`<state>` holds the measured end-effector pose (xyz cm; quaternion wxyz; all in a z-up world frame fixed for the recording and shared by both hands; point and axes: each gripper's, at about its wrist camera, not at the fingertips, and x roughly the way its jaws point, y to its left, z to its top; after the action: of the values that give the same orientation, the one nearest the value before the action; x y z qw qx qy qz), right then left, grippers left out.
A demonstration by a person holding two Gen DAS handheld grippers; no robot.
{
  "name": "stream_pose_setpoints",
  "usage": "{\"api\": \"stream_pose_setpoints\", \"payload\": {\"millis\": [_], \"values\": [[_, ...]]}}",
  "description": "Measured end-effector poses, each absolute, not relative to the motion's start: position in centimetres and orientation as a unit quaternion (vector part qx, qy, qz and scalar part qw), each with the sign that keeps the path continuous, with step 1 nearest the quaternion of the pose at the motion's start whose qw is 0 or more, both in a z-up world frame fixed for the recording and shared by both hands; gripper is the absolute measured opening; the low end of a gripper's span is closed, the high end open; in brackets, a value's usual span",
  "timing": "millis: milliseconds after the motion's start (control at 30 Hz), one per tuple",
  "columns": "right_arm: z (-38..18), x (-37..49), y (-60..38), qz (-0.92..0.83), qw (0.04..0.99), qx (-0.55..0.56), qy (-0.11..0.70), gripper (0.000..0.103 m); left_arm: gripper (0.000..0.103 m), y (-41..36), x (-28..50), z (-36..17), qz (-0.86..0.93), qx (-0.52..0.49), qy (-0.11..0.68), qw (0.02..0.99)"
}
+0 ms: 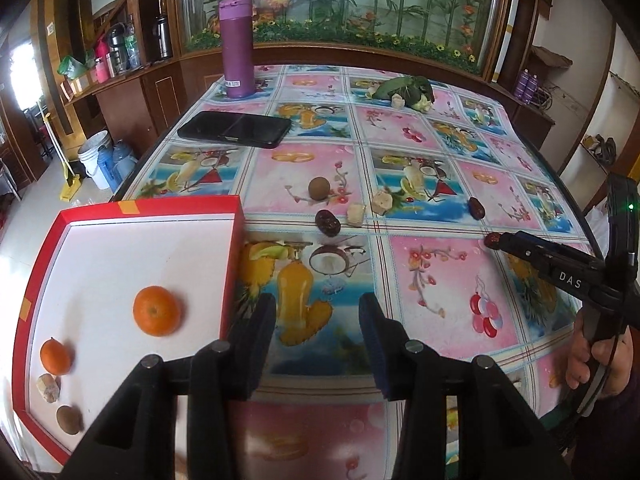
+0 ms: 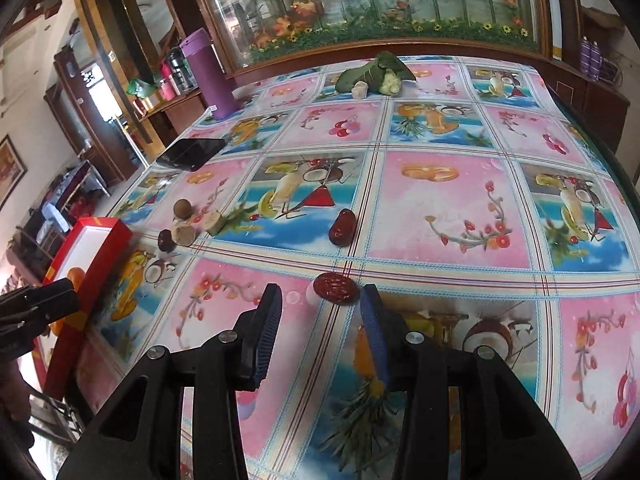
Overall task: Organize fruits
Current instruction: 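Grasp a red date with the right gripper while the left grasps another date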
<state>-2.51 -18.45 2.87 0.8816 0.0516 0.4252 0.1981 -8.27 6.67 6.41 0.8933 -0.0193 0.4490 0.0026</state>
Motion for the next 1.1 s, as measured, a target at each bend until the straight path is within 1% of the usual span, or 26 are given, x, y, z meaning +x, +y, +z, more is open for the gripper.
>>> {"api": "stream_pose_setpoints", "payload": {"millis": [133,167,233,300,600,800,833,867,900,933,967,1100], "values": [[1.6,-1.3,-17.6,0.173,0.878,0.029,0.445,0.040,0.046,6.5,-6.5,5.6,0.009,-0.011,0.460,0.888],[1.5,-1.4,-17.5,0.169,0.882,0.025,0.439,0.039,0.046,6.5,-6.1,5.4,0.011,-0.009,0.462,0.887],[1.5,-1.5,-17.5,0.156,0.886,0.014,0.436,0.029,0.046,6.6,-5.2,5.0,0.019,-0.005,0.468,0.884],[1.4,-1.6,-17.9,0.155,0.889,0.018,0.430,0.028,0.046,6.5,-4.4,4.5,0.022,-0.010,0.475,0.880],[1.4,-1.6,-18.4,0.159,0.890,0.028,0.426,0.028,0.046,5.1,0.3,2.5,0.052,-0.006,0.485,0.873],[1.4,-1.7,-18.3,0.161,0.889,0.028,0.427,0.028,0.046,5.0,1.7,1.6,0.057,-0.014,0.486,0.872],[1.4,-1.7,-18.2,0.162,0.889,0.027,0.427,0.028,0.044,5.0,1.7,1.6,0.054,-0.015,0.485,0.873],[1.4,-1.7,-18.0,0.163,0.889,0.025,0.427,0.028,0.038,5.0,1.7,1.6,0.051,-0.018,0.483,0.874],[1.4,-1.7,-18.0,0.163,0.889,0.024,0.426,0.028,0.035,5.0,1.7,1.6,0.047,-0.022,0.480,0.876],[1.4,-1.7,-17.9,0.164,0.889,0.023,0.426,0.028,0.027,4.8,1.7,1.6,0.044,-0.020,0.478,0.877],[1.4,-1.7,-18.0,0.164,0.889,0.024,0.426,0.028,0.024,4.7,1.6,1.6,0.039,-0.019,0.475,0.879],[1.4,-1.7,-18.0,0.165,0.889,0.026,0.426,0.028,0.023,4.4,1.3,1.6,0.035,-0.015,0.469,0.882]]}}
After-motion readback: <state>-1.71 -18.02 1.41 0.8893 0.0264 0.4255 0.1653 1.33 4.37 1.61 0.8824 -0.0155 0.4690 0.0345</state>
